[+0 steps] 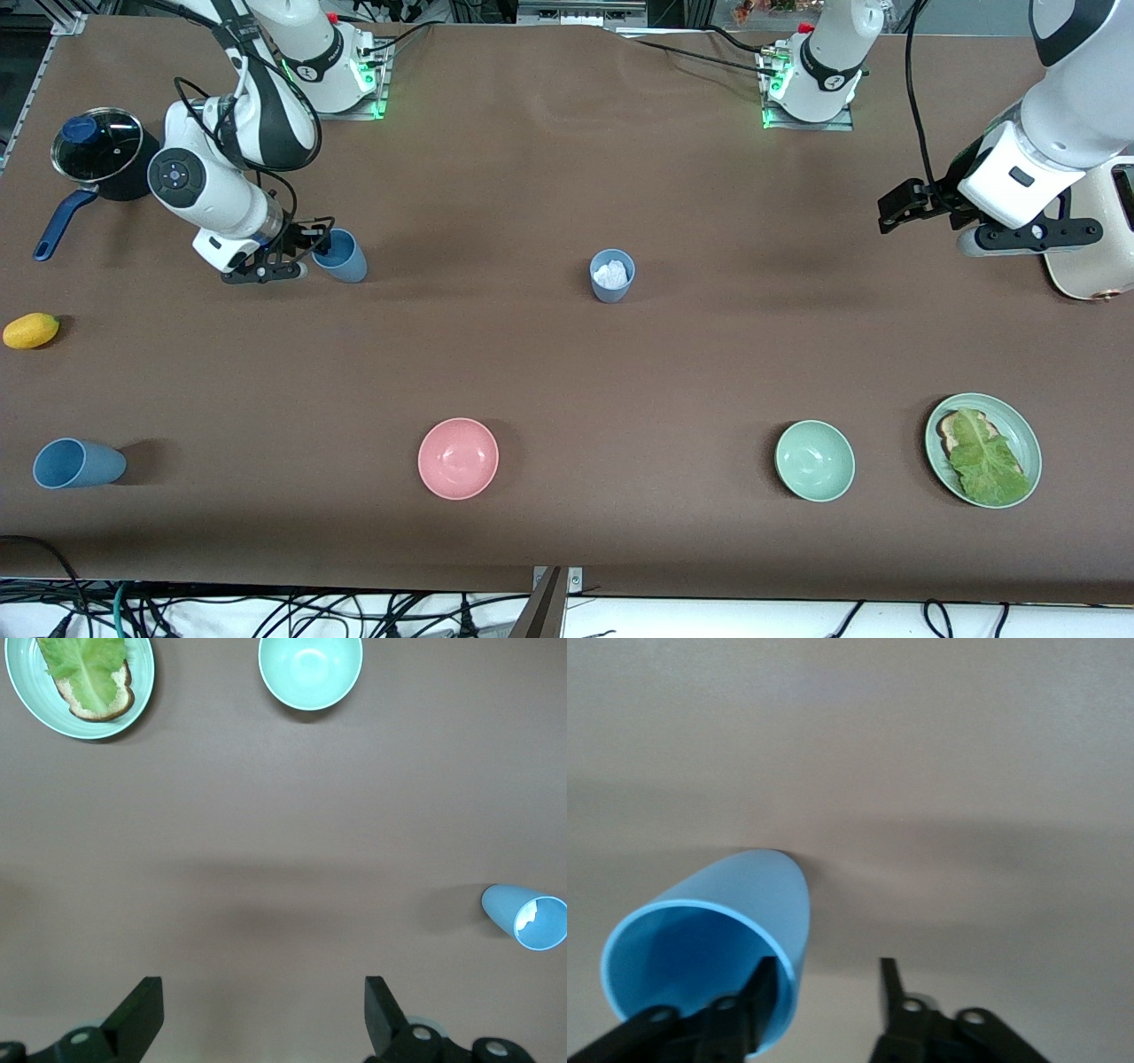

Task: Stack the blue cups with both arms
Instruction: 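Lower the right gripper around the second blue cup and close it, then lift the blue cup with the right gripper over the tissue cup, then lower the held cup into the tissue cup and open the right gripper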

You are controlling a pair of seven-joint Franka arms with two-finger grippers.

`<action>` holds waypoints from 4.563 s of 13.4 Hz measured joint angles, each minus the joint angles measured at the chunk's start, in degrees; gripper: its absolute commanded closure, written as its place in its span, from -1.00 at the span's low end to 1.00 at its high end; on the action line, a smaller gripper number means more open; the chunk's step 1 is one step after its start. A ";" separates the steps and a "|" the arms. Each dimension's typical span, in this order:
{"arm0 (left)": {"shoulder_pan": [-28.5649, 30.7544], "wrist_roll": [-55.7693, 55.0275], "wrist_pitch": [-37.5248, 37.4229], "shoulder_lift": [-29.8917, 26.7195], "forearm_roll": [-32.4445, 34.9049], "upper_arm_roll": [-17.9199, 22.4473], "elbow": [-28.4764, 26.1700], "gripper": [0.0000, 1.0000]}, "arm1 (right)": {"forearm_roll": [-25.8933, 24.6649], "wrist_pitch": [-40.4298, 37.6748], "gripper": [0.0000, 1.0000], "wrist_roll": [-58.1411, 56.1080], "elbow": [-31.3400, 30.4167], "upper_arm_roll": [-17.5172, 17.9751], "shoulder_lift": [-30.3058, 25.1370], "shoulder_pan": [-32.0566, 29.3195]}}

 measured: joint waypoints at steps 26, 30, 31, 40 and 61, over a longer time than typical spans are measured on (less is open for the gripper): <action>0.08 0.00 -0.37 -0.01 0.01 -0.04 0.04 -1.00 | 10.48 -24.39 1.00 37.23 45.95 4.22 16.28 23.99; 0.10 0.00 -0.39 0.00 0.01 -0.04 0.04 -1.00 | 11.40 -27.42 1.00 50.30 55.49 4.11 21.64 31.70; 0.11 0.00 -0.40 0.00 0.01 -0.04 0.04 -1.00 | 11.45 -28.14 1.00 52.92 57.92 4.09 22.96 33.28; 0.18 0.00 -0.51 -0.01 0.01 -0.04 0.05 -1.00 | 11.51 -26.54 1.00 61.03 63.09 2.65 30.50 39.93; 0.21 0.00 -0.60 -0.01 0.01 -0.04 0.05 -1.00 | 11.61 -24.56 0.53 59.91 64.90 0.28 33.01 39.58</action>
